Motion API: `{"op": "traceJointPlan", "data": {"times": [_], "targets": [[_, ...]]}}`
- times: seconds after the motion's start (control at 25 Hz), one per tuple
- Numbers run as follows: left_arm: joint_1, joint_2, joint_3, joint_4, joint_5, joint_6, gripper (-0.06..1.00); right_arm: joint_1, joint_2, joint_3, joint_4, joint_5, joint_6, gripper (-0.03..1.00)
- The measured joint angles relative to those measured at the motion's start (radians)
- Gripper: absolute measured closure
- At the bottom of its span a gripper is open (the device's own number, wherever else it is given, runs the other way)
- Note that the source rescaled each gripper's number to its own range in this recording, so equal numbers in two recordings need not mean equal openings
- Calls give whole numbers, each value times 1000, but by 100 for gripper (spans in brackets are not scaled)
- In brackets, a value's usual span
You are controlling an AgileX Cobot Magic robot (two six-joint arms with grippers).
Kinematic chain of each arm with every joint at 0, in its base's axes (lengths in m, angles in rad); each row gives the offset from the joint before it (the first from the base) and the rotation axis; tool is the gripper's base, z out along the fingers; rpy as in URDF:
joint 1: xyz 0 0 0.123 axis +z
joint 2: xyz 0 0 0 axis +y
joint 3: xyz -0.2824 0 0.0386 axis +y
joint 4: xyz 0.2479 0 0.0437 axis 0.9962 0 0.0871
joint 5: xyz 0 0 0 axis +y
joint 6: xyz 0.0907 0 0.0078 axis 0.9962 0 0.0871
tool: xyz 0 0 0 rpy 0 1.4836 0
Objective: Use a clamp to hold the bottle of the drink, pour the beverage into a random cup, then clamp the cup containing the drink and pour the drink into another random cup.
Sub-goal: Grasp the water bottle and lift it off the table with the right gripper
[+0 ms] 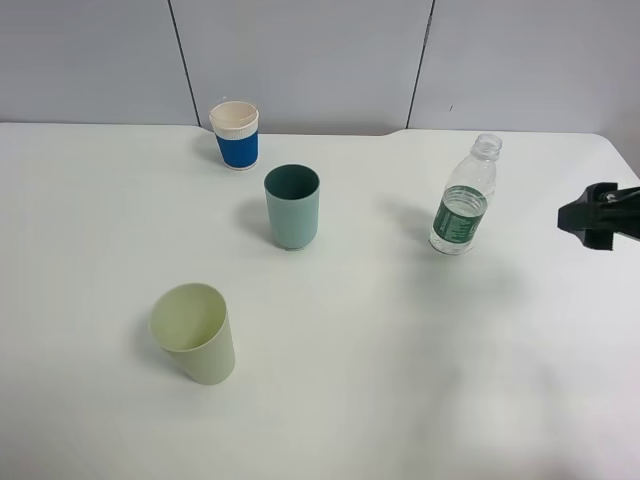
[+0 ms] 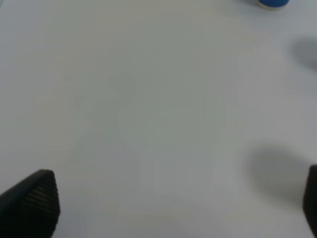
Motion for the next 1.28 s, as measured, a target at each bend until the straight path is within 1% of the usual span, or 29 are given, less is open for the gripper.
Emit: {"op": "traceJointPlan", "data": {"times": [0.32, 0.6, 0.92, 1.2, 1.28], "targets": [[0, 0, 0, 0, 0, 0, -6, 0, 103, 91, 0, -219, 3, 9], [0, 0, 0, 0, 0, 0, -6, 1, 259, 117, 0, -355, 3, 9], [0, 0, 0, 0, 0, 0, -6, 87, 420, 119, -61, -581, -13, 9], [0, 0, 0, 0, 0, 0, -6, 96, 540, 118, -68, -740, -31, 9], [0, 0, 0, 0, 0, 0, -6, 96, 572, 118, -70, -788, -53, 9]]}}
